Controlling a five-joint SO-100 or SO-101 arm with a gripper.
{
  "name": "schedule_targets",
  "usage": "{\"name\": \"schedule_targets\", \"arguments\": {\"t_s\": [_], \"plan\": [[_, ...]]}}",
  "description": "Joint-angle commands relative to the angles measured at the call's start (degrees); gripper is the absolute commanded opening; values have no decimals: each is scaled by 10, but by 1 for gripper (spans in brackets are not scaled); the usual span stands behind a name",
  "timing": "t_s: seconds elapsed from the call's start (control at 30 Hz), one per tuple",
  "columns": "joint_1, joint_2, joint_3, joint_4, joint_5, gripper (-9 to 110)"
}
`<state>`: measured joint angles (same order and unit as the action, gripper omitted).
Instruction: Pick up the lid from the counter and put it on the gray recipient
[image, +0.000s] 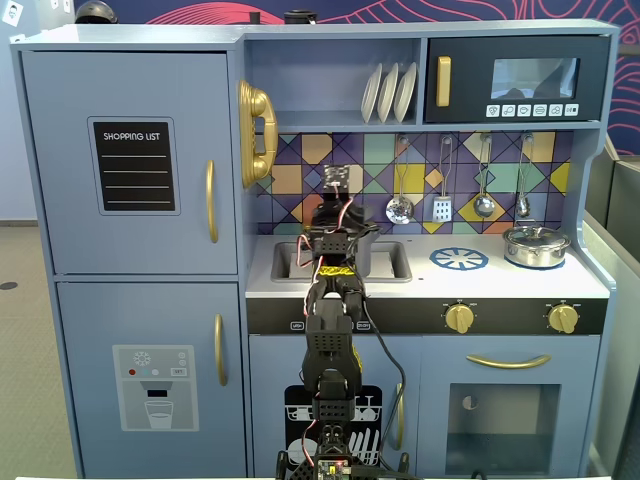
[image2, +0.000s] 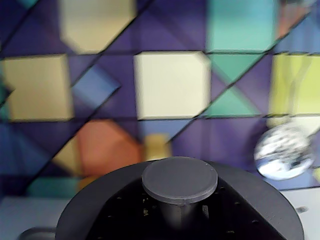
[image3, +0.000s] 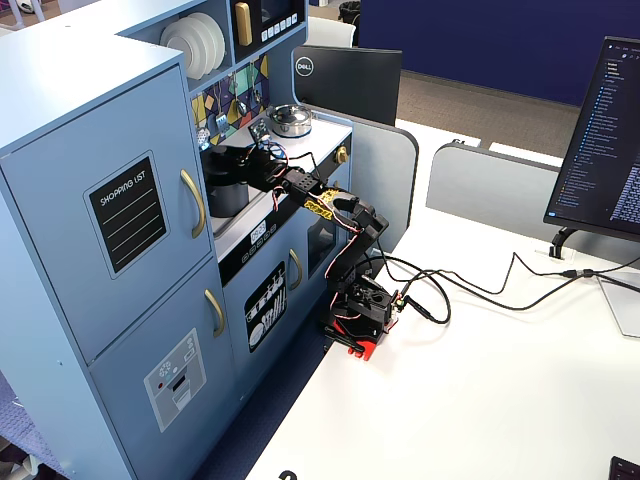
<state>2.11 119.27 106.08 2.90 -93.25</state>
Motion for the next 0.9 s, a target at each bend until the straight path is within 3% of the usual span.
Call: {"name": "schedule_targets", "arguments": {"t_s": [0.0,0.87], "plan": [[-4,47,0,4,1,0],[4,54,59,-11,10,0]]}}
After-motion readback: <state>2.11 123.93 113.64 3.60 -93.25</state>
